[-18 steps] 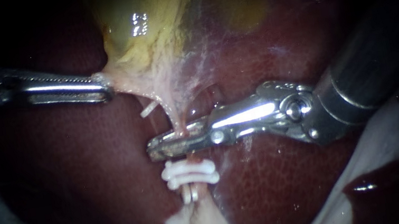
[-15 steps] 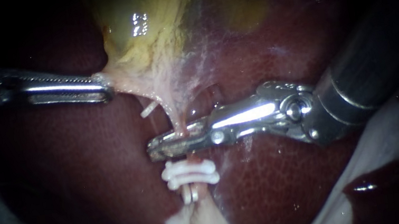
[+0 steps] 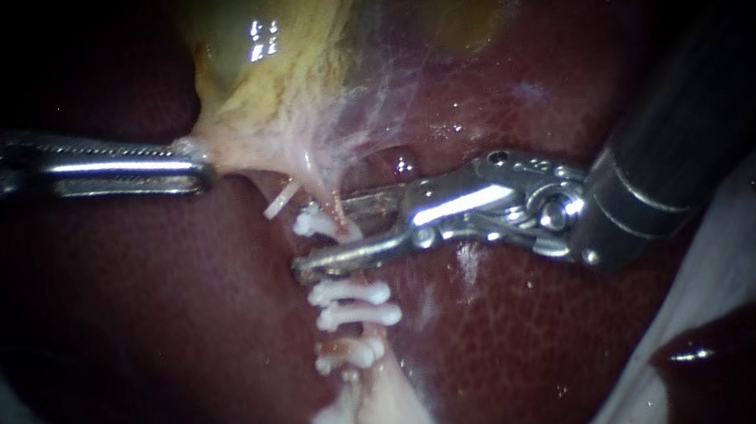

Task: Going back third clip right tube

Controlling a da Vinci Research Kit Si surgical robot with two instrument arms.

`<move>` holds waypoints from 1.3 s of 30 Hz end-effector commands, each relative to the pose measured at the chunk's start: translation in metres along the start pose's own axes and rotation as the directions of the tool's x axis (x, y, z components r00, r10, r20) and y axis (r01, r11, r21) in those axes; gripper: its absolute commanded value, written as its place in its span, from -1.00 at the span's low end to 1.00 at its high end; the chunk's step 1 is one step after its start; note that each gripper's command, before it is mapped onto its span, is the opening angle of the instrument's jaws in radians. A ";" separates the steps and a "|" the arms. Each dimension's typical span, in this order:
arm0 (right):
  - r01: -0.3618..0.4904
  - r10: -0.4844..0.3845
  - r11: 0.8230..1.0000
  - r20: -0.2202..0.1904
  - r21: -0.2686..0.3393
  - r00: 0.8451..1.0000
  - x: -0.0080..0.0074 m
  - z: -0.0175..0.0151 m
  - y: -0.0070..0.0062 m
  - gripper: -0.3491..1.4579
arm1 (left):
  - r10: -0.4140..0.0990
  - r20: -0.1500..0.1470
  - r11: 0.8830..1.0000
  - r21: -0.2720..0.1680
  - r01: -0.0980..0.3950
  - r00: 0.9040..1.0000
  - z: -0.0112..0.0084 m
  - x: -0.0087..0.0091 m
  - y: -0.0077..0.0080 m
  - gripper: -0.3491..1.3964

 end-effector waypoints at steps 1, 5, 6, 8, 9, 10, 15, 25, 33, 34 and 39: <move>-0.002 0.002 1.000 0.006 -0.002 1.000 -0.0001 -0.0003 0.0002 -0.06 | 0.000 0.000 1.000 0.000 0.000 1.000 0.0000 0.0000 0.0000 -1.00; -0.001 0.001 1.000 0.017 -0.005 1.000 -0.0003 -0.0012 0.0006 -0.06 | 0.000 0.000 1.000 0.000 0.000 1.000 0.0000 0.0000 0.0000 -1.00; -0.001 0.001 1.000 0.019 -0.001 1.000 -0.0003 -0.0014 0.0006 -0.06 | 0.000 0.000 1.000 0.000 0.000 1.000 -0.0001 0.0000 0.0000 -1.00; -0.001 0.001 1.000 0.023 0.002 1.000 -0.0004 -0.0020 0.0002 -0.06 | 0.000 0.000 1.000 -0.001 0.000 1.000 -0.0001 0.0000 0.0000 -1.00; 0.004 -0.004 1.000 0.027 0.006 1.000 -0.0003 -0.0024 0.0000 -0.06 | 0.000 0.000 1.000 -0.001 0.000 1.000 -0.0001 0.0000 0.0000 -1.00; 0.009 -0.010 1.000 0.030 0.014 1.000 -0.0002 -0.0027 -0.0003 -0.06 | 0.000 0.000 1.000 -0.001 0.000 1.000 -0.0001 0.0000 0.0000 -1.00; 0.051 -0.053 0.998 0.042 0.032 0.998 0.0005 -0.0045 -0.0016 -0.06 | 0.000 0.000 1.000 -0.001 0.000 1.000 -0.0001 0.0000 0.0000 -1.00; 0.067 -0.072 0.995 0.059 0.078 0.996 0.0000 -0.0019 -0.0017 -0.06 | 0.000 0.000 1.000 -0.001 0.000 1.000 -0.0001 0.0000 0.0000 -1.00; 0.091 -0.101 0.988 0.077 0.122 0.992 -0.0024 0.0024 -0.0017 -0.06 | 0.000 0.000 1.000 0.000 0.000 1.000 0.0000 0.0000 0.0000 -1.00; 0.098 -0.108 0.988 0.077 0.122 0.991 -0.0025 0.0027 -0.0017 -0.06 | 0.000 0.000 1.000 0.000 0.000 1.000 0.0000 0.0001 0.0001 -1.00; 0.097 -0.103 0.989 0.058 0.110 0.993 -0.0012 0.0024 -0.0013 -0.06 | 0.000 0.000 1.000 0.000 0.000 1.000 0.0000 0.0001 0.0001 -1.00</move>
